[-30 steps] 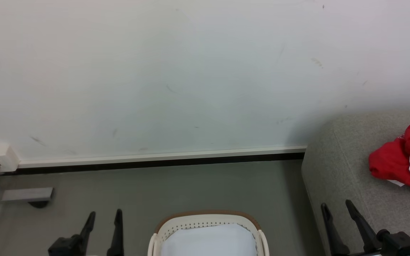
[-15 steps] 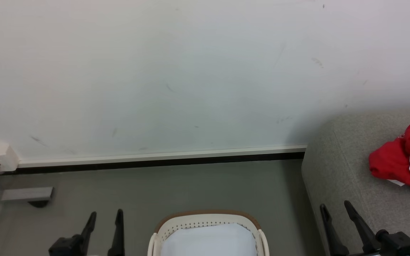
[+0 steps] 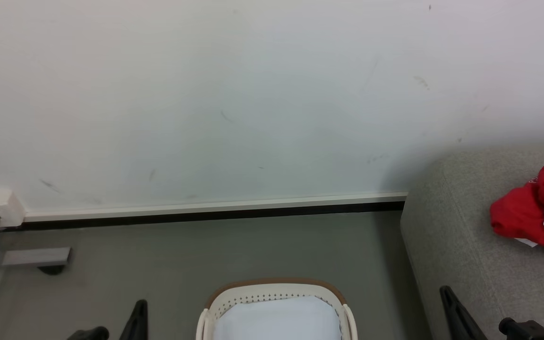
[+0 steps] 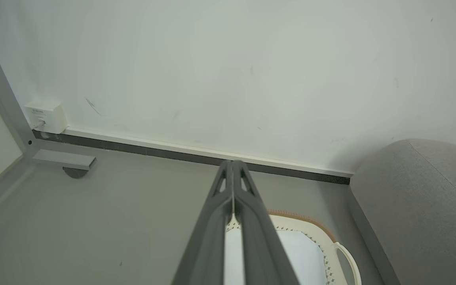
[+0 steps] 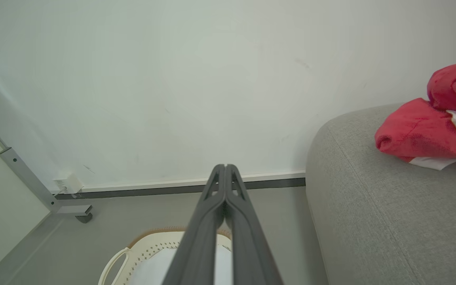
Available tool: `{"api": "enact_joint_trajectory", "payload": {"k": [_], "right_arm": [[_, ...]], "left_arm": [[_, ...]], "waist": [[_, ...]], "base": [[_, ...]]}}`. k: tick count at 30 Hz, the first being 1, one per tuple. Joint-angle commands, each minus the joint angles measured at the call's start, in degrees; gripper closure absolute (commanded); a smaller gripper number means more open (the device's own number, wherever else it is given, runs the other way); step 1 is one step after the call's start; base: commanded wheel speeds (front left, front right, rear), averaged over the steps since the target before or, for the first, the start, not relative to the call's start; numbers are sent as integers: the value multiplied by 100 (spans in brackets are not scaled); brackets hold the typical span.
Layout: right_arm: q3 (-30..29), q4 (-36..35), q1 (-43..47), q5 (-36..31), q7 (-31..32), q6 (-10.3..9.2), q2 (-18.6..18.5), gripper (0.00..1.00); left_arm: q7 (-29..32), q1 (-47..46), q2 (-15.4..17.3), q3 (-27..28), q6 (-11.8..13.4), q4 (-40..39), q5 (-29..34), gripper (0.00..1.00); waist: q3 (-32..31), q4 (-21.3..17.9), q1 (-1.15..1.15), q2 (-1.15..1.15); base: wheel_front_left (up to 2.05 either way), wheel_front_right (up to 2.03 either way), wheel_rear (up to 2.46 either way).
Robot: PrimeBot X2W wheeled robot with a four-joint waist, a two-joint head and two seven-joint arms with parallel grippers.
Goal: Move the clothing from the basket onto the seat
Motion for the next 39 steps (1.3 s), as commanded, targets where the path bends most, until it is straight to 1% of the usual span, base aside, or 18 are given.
{"api": "enact_joint_trajectory", "payload": {"k": [1,19,39], "right_arm": [[-73,-101,-110,184,41,0,-11,100],[-482,-191,-214,1736,501,-2,74,100],[-857,-274,-305,3122,922,-4,159,100]], "left_arm": [[48,-153,26,65,-16,-71,-207,100],[468,-200,39,147,-96,-308,-2070,100],[901,-296,52,277,-168,-459,-3711,100]], "waist": [[1,2,0,0],[46,45,0,0],[95,93,0,0]], "base": [[0,0,0],[0,0,0],[0,0,0]]}}
